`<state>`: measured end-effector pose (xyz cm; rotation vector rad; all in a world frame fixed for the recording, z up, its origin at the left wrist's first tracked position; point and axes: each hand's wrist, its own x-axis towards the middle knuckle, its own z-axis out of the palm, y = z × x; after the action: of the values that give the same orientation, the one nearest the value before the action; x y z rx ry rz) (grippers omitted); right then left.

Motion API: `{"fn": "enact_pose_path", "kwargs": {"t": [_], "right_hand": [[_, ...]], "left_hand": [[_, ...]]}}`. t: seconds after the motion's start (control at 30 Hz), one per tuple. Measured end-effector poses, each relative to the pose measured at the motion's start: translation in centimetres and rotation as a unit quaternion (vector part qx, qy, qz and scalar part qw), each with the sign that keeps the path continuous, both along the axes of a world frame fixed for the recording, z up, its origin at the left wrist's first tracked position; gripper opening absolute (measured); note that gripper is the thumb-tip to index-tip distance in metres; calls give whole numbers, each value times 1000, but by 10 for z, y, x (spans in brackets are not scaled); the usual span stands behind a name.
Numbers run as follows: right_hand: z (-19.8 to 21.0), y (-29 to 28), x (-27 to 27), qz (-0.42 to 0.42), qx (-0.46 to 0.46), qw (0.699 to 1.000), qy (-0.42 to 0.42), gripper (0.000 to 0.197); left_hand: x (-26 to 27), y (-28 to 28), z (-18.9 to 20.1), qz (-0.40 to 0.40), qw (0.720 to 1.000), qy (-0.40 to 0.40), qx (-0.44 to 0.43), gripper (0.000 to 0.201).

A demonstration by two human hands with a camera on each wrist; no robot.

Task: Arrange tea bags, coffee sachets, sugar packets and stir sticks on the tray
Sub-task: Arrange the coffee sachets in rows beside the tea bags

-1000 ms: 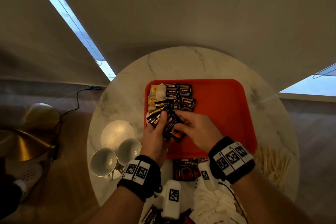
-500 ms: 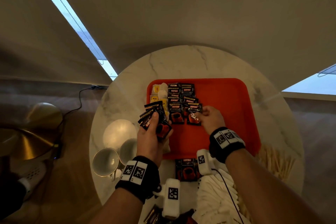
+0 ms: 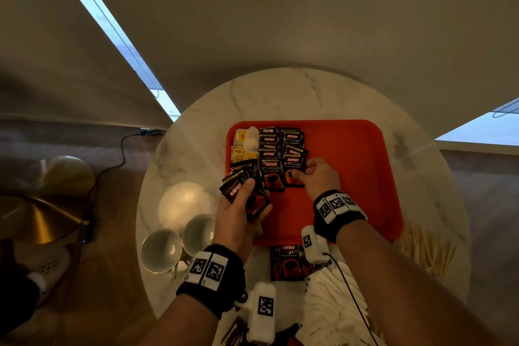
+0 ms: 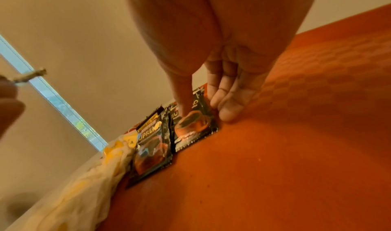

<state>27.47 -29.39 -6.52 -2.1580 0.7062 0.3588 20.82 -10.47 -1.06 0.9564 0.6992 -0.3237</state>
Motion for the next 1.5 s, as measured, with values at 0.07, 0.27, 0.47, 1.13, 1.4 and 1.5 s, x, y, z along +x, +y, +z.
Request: {"fn": "enact_pose_path", "kwargs": {"t": [0.07, 0.27, 0.47, 1.13, 1.4, 1.5], "right_hand": [[5, -3, -4, -6, -9, 1000, -17, 46], [47, 11, -29, 34, 83, 990, -106, 28], [73, 29, -53, 150, 187, 966, -99, 21], [-10, 23, -19, 66, 61, 996, 7, 10], [-8, 22, -14, 65, 31, 997, -3, 11], [2, 20, -20, 46, 39, 997, -39, 18]], "left_hand": [[2, -2, 0, -3, 1000, 3, -11, 36], [4, -7, -2, 3, 1000, -3, 3, 36], [-2, -12, 5, -47, 997, -47, 27, 38], [1, 8, -1, 53, 998, -18, 35, 27], [1, 5, -6, 43, 999, 9, 24, 28], [0, 0, -6, 21, 999, -5, 42, 26]]}}
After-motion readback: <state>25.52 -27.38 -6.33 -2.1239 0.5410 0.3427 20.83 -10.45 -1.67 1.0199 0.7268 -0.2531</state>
